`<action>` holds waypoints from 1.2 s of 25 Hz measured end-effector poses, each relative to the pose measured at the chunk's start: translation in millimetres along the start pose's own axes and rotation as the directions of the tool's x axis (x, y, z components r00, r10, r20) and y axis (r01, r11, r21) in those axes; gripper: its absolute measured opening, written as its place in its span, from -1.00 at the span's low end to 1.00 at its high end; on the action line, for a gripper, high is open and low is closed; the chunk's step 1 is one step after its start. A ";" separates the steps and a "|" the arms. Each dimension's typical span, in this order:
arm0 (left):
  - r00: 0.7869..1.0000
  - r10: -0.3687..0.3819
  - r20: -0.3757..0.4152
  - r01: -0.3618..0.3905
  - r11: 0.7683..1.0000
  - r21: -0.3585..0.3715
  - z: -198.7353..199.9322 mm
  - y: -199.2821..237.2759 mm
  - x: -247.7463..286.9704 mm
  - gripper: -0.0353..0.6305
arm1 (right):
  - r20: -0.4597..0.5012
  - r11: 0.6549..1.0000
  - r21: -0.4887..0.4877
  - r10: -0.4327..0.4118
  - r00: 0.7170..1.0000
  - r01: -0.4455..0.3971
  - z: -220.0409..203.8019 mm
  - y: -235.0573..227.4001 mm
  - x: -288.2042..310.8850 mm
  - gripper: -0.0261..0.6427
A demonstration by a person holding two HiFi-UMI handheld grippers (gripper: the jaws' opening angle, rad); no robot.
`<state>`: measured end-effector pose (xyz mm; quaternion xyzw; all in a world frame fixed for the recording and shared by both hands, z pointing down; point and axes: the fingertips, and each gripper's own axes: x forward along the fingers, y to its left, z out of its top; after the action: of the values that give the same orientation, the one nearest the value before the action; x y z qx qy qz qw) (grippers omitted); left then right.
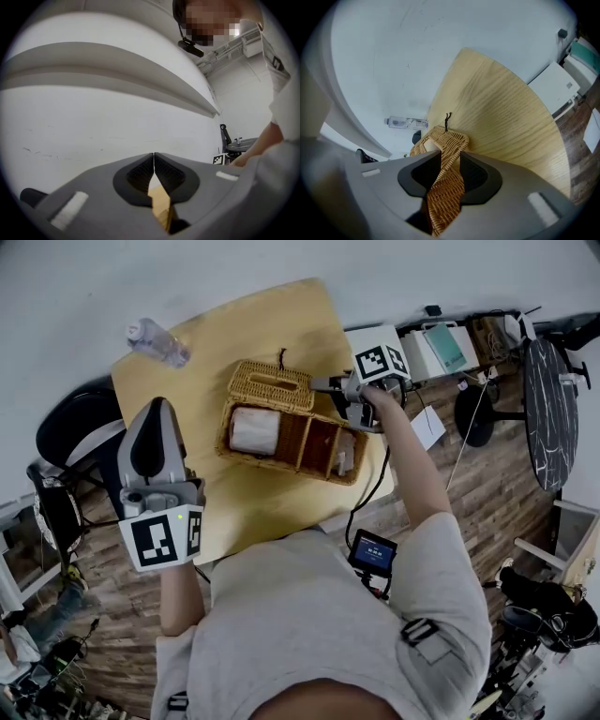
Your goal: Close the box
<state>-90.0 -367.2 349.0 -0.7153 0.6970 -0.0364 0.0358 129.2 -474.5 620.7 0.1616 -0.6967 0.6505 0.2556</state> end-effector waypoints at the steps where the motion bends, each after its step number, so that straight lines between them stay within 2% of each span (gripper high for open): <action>1: 1.000 0.001 0.000 -0.001 1.000 0.001 0.6 -0.2 0.2 -0.71 | 0.006 1.000 -0.004 0.001 1.000 -0.001 0.7 1.5 0.0 -0.59; 5: 1.000 0.005 0.004 -0.005 1.000 0.006 3.0 -1.1 -0.7 -0.71 | 0.029 0.999 -0.041 0.012 1.000 -0.011 2.3 10.1 -0.1 -0.59; 10: 1.000 0.009 0.013 -0.009 1.000 0.005 6.7 -1.6 -3.8 -0.71 | 0.054 0.992 -0.083 0.102 0.993 -0.097 5.3 41.3 0.9 -0.59; 14: 1.000 0.016 0.019 -0.016 1.000 0.007 9.7 0.6 -7.0 -0.71 | 0.038 0.988 -0.147 -0.030 0.999 0.035 9.2 24.5 5.6 -0.59; 17: 1.000 0.022 0.019 -0.022 1.000 0.012 10.5 4.2 -9.0 -0.71 | -0.003 0.991 -0.130 -0.036 0.999 0.035 3.5 10.6 3.7 -0.59; 21: 0.999 0.037 0.013 -0.037 0.999 0.012 9.2 10.2 -8.2 -0.71 | -0.030 0.996 -0.088 0.027 0.999 -0.029 0.5 9.2 5.0 -0.59; 30: 0.999 0.047 -0.003 -0.047 0.998 0.030 6.8 12.4 0.8 -0.71 | -0.085 0.994 0.000 0.112 0.990 -0.112 -3.7 6.2 13.9 -0.58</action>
<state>-101.5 -368.3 341.0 -0.6981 0.7130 -0.0472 0.0461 114.9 -468.7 623.6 0.0939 -0.6947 0.6685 0.2484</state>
